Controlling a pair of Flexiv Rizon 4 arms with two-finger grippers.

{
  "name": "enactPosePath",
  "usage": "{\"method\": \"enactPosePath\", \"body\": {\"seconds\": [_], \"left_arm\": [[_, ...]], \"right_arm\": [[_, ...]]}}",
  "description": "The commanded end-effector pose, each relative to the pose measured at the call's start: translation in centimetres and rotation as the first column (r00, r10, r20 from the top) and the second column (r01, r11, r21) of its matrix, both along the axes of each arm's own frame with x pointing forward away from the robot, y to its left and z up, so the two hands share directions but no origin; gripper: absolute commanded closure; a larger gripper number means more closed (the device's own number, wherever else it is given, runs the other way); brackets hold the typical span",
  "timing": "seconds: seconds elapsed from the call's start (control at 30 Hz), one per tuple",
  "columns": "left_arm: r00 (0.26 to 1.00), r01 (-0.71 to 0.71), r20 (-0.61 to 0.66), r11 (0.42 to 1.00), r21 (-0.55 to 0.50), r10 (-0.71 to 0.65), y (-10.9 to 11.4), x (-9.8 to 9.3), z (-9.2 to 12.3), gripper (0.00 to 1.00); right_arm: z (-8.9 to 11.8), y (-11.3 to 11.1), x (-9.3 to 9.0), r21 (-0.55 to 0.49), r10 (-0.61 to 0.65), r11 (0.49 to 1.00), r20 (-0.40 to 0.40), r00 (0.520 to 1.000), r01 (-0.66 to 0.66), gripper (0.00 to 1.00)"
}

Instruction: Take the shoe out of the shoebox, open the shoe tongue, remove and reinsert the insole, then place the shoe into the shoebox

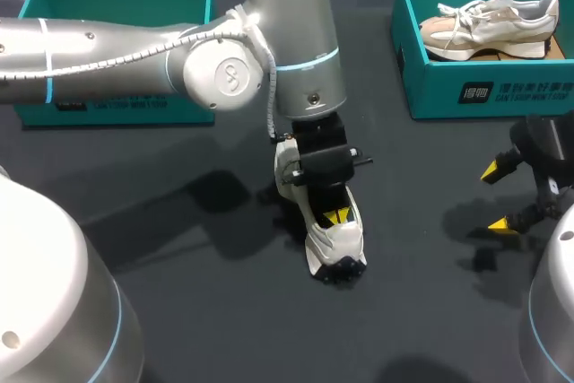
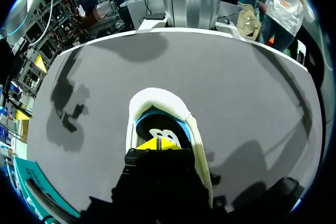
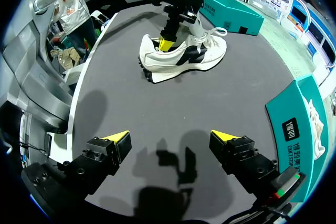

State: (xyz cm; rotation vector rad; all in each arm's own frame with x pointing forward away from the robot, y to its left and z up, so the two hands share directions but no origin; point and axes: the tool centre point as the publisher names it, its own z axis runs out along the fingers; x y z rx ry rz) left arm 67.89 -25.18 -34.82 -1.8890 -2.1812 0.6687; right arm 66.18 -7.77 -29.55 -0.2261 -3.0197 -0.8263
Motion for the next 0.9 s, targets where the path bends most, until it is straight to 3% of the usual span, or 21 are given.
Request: {"method": "enactPosePath", "body": {"seconds": [0.03, 0.23, 0.4, 0.6, 0.73, 0.9], "left_arm": [[1.0, 0.013, 0.017, 1.0, -0.016, -0.013, 1.2, -0.6, 1.5, 1.0], [0.999, 0.047, 0.019, 0.998, 0.035, -0.048, 0.8, -1.9, -1.0, 1.0], [0.999, 0.042, 0.008, 0.997, 0.069, -0.042, 1.2, -1.9, -3.3, 1.0], [0.995, 0.001, 0.096, 0.996, 0.084, -0.009, 1.8, -0.8, -5.8, 1.0], [0.988, -0.042, 0.152, 0.996, 0.082, 0.029, 1.9, 0.2, -5.8, 1.0], [0.984, -0.057, 0.172, 0.998, 0.03, 0.051, 2.0, 1.1, -3.2, 1.0]], "right_arm": [[0.0, 0.0, -0.1, -0.002, -0.001, 1.0, 0.002, 1.0, 0.001, 0.0], [0.0, 0.0, -0.1, -0.002, -0.001, 1.0, 0.002, 1.0, 0.001, 0.0], [0.0, 0.0, -0.1, -0.002, -0.001, 1.0, 0.002, 1.0, 0.001, 0.0], [0.0, 0.0, -0.1, -0.002, -0.001, 1.0, 0.002, 1.0, 0.001, 0.0], [0.0, 0.0, -0.1, -0.002, -0.001, 1.0, 0.002, 1.0, 0.001, 0.0], [0.0, 0.0, -0.1, -0.002, -0.001, 1.0, 0.002, 1.0, 0.001, 0.0]]}}
